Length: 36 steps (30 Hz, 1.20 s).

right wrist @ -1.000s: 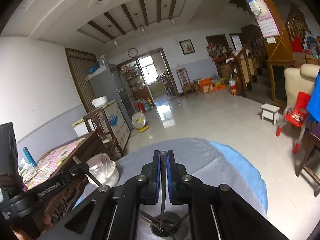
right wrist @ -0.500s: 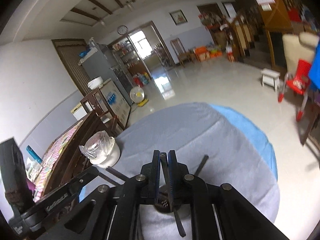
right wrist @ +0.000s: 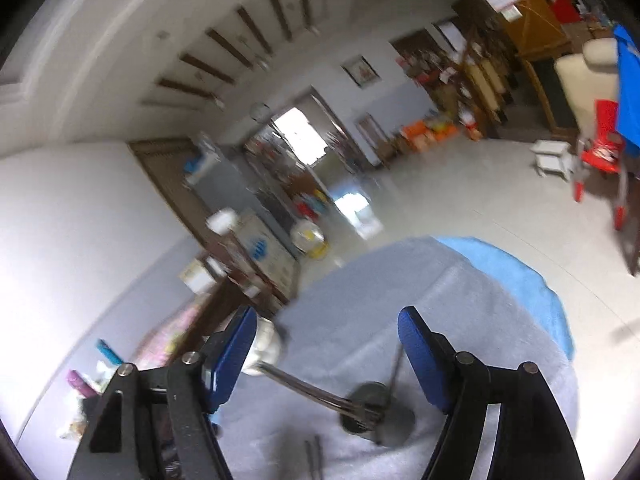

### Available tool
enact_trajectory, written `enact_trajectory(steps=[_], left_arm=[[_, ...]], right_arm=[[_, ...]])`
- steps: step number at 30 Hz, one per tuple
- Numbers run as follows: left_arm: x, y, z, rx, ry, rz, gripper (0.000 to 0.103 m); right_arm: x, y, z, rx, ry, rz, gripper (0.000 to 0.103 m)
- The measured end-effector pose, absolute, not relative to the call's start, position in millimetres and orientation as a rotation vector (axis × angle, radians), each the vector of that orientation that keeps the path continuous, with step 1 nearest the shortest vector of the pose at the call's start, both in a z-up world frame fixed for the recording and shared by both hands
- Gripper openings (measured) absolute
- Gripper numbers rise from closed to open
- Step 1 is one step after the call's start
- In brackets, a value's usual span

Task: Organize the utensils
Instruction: 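Move both open tools back down over the remaining chopsticks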

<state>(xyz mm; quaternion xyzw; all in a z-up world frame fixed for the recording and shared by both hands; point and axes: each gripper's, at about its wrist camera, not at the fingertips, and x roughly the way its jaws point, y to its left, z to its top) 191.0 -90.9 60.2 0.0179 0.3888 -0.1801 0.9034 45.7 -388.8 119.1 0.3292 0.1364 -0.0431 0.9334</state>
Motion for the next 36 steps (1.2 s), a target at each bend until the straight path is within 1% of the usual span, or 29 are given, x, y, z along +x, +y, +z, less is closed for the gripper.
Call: enact_trajectory(steps=[3, 5, 7, 8, 10, 14, 16, 23, 29, 30, 32, 36], left_arm=[[191, -72, 45, 0.033, 0.845, -0.332, 0.06], [192, -58, 34, 0.027, 0.869, -0.305, 0.06], [191, -41, 23, 0.008, 0.894, -0.268, 0.06], [192, -33, 19, -0.002, 0.907, -0.256, 0.06], [190, -20, 9, -0.017, 0.932, -0.232, 0.06], [184, -1, -8, -0.022, 0.96, -0.192, 0.06], [179, 5, -19, -0.018, 0.98, -0.181, 0.06], [161, -3, -47, 0.045, 1.009, -0.187, 0.06], [147, -13, -56, 0.109, 0.99, -0.205, 0.06], [145, -15, -57, 0.122, 0.986, -0.208, 0.061], [141, -17, -57, 0.136, 0.977, -0.211, 0.067], [140, -20, -56, 0.158, 0.956, -0.203, 0.068]], right_arm=[[33, -366, 129, 0.59, 0.224, -0.03, 0.074], [28, -348, 131, 0.557, 0.194, 0.047, 0.062], [32, -329, 128, 0.52, 0.204, 0.11, 0.058], [37, -317, 123, 0.499, 0.229, 0.141, 0.052], [45, -302, 113, 0.495, 0.272, 0.183, 0.048], [65, -277, 77, 0.522, 0.395, 0.242, 0.048], [76, -264, 54, 0.529, 0.486, 0.269, 0.048], [96, -247, -28, 0.49, 0.724, 0.207, 0.049], [93, -263, -65, 0.541, 0.804, 0.123, 0.049], [93, -267, -67, 0.552, 0.808, 0.116, 0.049], [94, -269, -72, 0.555, 0.813, 0.098, 0.049], [89, -267, -72, 0.543, 0.815, 0.109, 0.049]])
